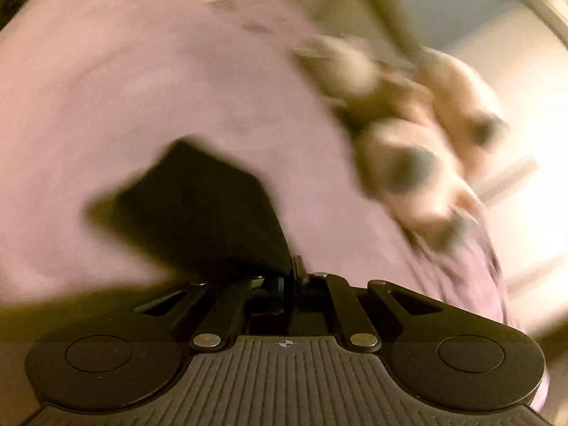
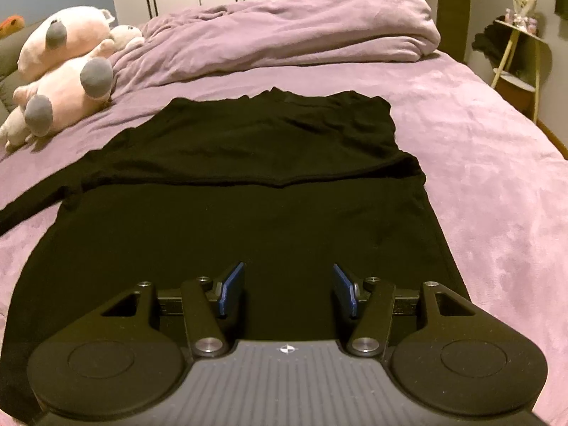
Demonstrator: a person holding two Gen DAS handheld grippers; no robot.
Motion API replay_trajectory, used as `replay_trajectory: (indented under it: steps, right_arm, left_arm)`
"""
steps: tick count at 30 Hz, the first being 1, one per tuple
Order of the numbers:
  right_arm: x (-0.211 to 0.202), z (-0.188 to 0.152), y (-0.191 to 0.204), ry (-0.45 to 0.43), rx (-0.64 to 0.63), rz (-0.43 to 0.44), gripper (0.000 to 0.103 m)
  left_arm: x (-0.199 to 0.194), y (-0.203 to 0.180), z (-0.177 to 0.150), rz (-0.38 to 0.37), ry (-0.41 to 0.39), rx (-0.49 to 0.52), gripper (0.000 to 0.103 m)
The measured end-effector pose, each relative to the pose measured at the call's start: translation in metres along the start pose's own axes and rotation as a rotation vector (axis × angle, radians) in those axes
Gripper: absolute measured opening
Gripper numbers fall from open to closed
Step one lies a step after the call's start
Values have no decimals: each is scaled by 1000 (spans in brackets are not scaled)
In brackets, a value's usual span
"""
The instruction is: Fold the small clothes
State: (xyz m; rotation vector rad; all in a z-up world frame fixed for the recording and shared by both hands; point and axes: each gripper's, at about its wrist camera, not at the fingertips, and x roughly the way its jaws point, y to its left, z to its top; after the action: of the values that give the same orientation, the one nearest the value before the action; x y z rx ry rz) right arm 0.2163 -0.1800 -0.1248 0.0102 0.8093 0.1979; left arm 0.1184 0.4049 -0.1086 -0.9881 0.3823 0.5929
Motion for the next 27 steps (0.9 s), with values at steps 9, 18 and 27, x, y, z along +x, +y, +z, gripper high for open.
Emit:
replay_trajectory:
  steps: [9,18,27]
  right_arm:
    - [-11,6,-9,-60,37,17,54]
    - [-8,14,-31,-58,67,68,55]
    - [39,59,22,-48,-2,191,55]
  left_arm:
    - [-56,-237,-136,-571,243,696,33]
    - [-20,-231,-234,-366,452,781,60]
    - [-3,-192,-191,-221,359,696,64]
